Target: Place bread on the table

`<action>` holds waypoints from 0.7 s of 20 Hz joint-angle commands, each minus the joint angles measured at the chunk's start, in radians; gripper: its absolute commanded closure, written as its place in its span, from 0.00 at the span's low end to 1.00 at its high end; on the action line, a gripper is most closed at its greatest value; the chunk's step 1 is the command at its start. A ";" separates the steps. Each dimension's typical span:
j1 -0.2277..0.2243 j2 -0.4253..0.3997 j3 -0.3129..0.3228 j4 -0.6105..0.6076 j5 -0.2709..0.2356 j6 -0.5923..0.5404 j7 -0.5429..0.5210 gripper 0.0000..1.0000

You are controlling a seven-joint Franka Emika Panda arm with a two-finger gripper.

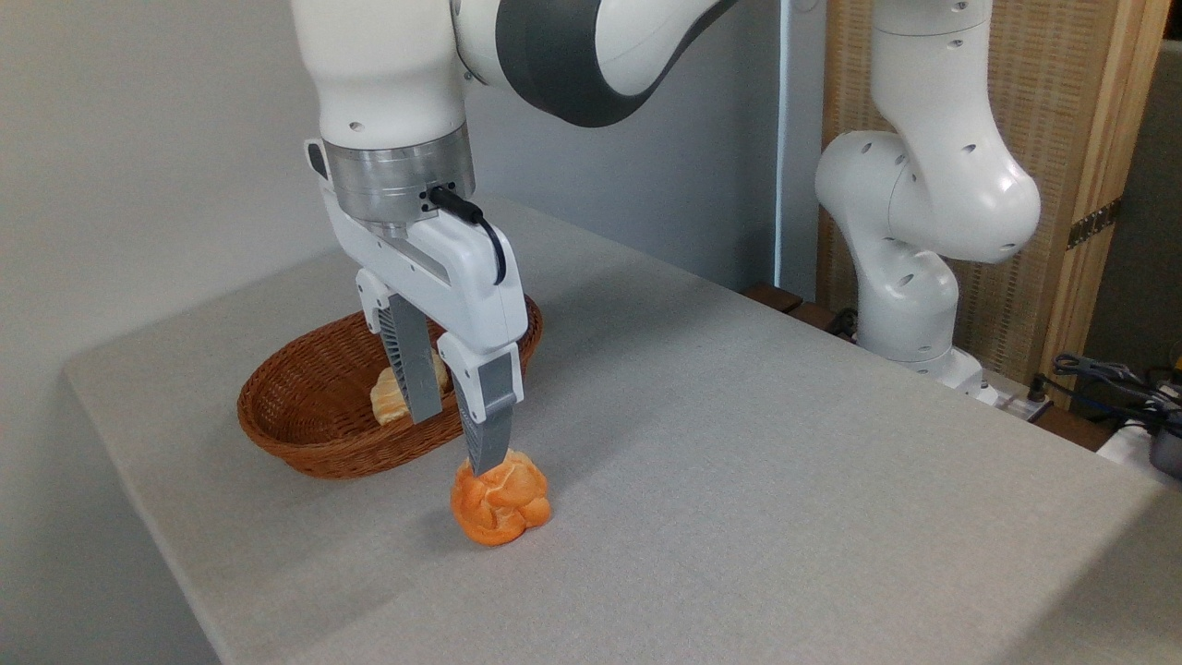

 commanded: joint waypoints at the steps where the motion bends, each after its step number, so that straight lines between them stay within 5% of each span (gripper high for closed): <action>1: -0.012 -0.003 0.048 0.008 -0.015 -0.037 0.003 0.00; 14: -0.010 -0.004 0.058 0.008 -0.024 -0.037 0.001 0.00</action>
